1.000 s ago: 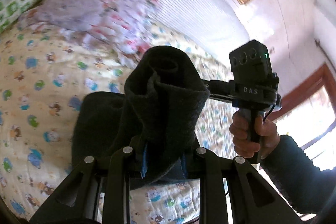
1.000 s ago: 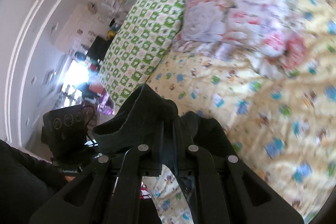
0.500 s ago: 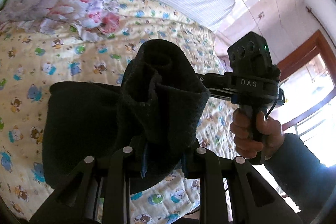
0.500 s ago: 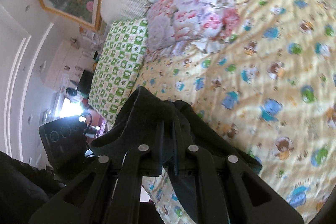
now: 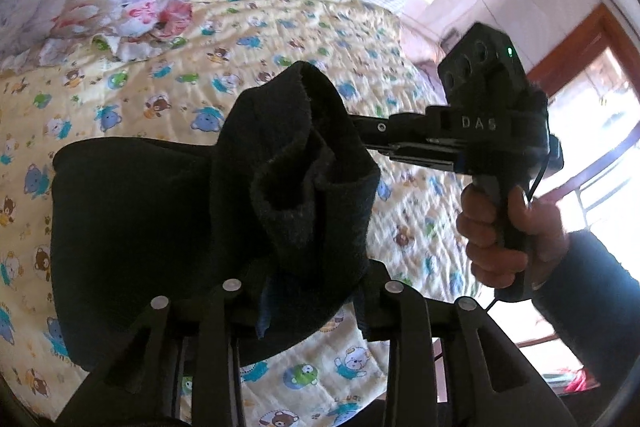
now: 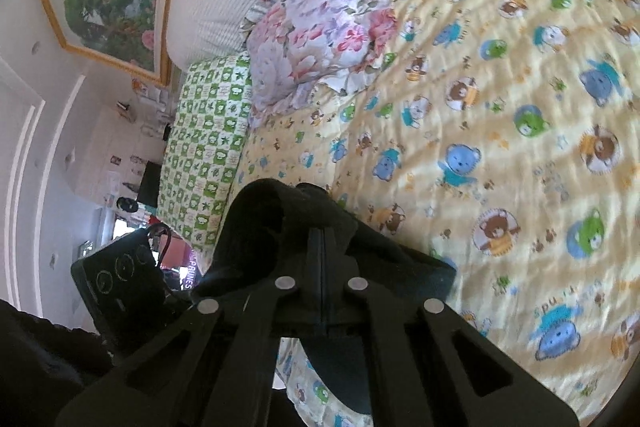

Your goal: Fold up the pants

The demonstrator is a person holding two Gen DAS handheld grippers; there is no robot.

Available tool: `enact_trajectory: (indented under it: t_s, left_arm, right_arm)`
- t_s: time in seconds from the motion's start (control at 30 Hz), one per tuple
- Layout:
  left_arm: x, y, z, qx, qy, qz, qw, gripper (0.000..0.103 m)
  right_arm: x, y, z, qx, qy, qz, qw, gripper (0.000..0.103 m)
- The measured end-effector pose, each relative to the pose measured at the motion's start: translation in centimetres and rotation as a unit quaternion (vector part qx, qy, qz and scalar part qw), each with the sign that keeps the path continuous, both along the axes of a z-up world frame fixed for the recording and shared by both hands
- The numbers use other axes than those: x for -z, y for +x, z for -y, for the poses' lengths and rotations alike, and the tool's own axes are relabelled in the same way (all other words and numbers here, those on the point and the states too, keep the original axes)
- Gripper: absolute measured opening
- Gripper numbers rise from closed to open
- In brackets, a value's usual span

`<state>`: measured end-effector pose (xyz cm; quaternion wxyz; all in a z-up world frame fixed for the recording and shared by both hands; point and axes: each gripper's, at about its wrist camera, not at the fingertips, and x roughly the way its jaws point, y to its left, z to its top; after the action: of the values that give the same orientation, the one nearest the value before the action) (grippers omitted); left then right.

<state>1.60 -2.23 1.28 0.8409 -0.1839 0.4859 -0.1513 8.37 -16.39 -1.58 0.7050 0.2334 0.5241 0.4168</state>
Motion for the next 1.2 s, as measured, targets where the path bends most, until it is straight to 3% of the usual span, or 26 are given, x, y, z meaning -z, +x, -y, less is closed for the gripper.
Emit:
enact_trajectory:
  t_s: [0.07,0.13,0.17,0.33,0.6,0.7,0.83,0.9,0.93,0.97,1.07,1.2]
  left_arm:
    - [0.2,0.0,0.5,0.009,0.004,0.000,0.9999,0.038]
    - [0.3,-0.1,1.1,0.023,-0.002,-0.003,0.9997,0.051]
    - [0.3,-0.2,1.4,0.032,-0.009,-0.006,0.9994,0.052]
    - [0.0,-0.6,2.8,0.065,-0.001,-0.001,0.9979,0.054]
    - [-1.1,-0.9,0.2,0.040,-0.052,-0.003,0.9978,0.057]
    - [-1.7,-1.2,-1.1,0.027,-0.057,-0.003,0.9980,0.058]
    - [-2.6,-1.6,-3.0,0.004,-0.043,0.003,0.9991,0.060]
    - [-2.9,-1.7,-4.3,-0.014,-0.032,0.003,0.9994,0.061]
    - [-2.9,-1.7,-4.9,-0.023,-0.031,0.002,0.9992,0.061]
    - [-2.9,-1.8,-5.7,-0.033,-0.032,0.000,0.9989,0.061]
    - [-3.0,-2.1,-7.8,-0.063,-0.031,-0.004,0.9975,0.062]
    - [-2.7,-2.2,-10.9,-0.105,-0.034,-0.011,0.9939,0.063]
  right_arm:
    - [0.2,-0.2,0.4,0.008,0.001,-0.003,1.000,0.000]
    - [0.4,-0.6,0.9,0.017,0.001,-0.007,1.000,0.000]
    - [0.5,-0.7,1.0,0.019,-0.002,-0.008,1.000,0.000]
    - [1.1,-1.4,2.6,0.051,-0.016,-0.017,0.998,0.000]
    - [-2.4,-2.6,5.8,0.139,-0.045,0.029,0.989,0.001]
    - [-3.7,-3.3,5.4,0.137,-0.050,0.041,0.988,0.001]
    - [-5.5,-4.5,3.3,0.127,-0.105,0.074,0.984,0.002]
    - [-6.0,-5.2,2.2,0.128,-0.138,0.082,0.979,0.019]
    - [-6.2,-5.5,1.6,0.128,-0.149,0.086,0.977,0.047]
    - [-6.5,-5.9,1.1,0.130,-0.150,0.094,0.976,0.068]
    - [-7.3,-6.9,-0.1,0.130,-0.154,0.114,0.973,0.070]
    - [-7.2,-7.2,-1.9,0.120,-0.169,0.105,0.973,0.071]
